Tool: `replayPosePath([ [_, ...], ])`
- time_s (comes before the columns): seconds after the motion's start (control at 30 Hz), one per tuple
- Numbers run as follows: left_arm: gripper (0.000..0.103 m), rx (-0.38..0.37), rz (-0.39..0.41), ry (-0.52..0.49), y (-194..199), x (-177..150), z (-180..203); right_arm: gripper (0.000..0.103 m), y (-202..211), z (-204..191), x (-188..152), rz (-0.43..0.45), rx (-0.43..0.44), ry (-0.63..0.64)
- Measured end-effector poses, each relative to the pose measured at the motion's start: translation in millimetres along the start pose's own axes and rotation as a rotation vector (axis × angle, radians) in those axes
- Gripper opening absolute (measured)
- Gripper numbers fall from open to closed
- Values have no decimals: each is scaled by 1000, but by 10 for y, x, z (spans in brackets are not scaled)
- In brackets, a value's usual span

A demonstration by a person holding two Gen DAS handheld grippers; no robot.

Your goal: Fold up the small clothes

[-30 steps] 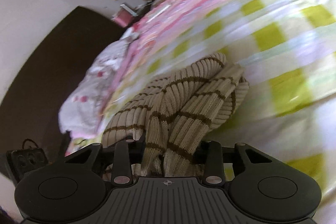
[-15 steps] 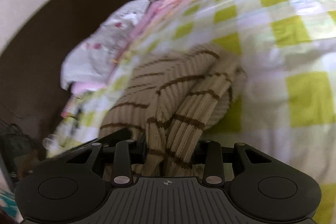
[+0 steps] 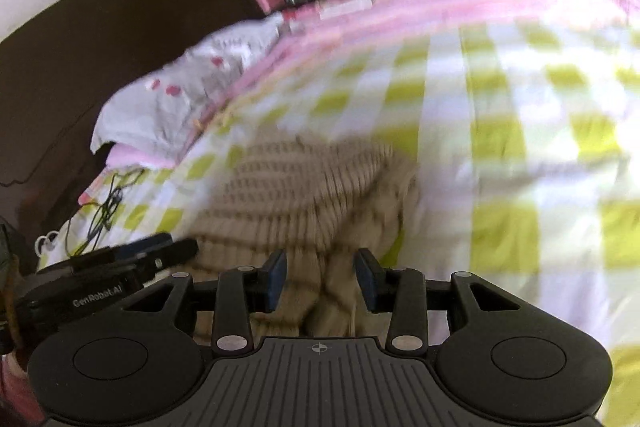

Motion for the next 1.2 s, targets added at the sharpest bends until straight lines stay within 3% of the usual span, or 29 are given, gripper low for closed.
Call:
replayPosePath([
  [0.13, 57, 10, -15, -27, -82, -1, 113, 38, -48, -186, 166, 45, -7, 86],
  [0.27, 57, 49, -41, -78, -160, -65, 205, 30, -283, -213, 119, -4, -6, 101],
  [0.43, 58, 70, -67, -96, -221, -134, 262, 27, -471, 37, -37, -67, -88, 65],
  [0.5, 58, 79, -73, -98, -213, -121, 280, 27, -493, 130, -88, -80, -77, 17],
  [0.83, 58, 109, -75, -121, 3, -120, 409, 28, -59, -70, -89, -17, -62, 65],
  [1.2, 58, 127, -123, -183, 35, -344, 603, 29, -61, 27, -392, -90, -97, 58],
])
Point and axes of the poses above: each gripper's, at about its wrist camera, not at the fingertips, and y roughly against the way its jaws point, z to its right, x to its top, the point moved 8 cm from there along -y, roughly the way its jaws point, and after that the axes turned 5 degrees about x, right-handed, at the moved point
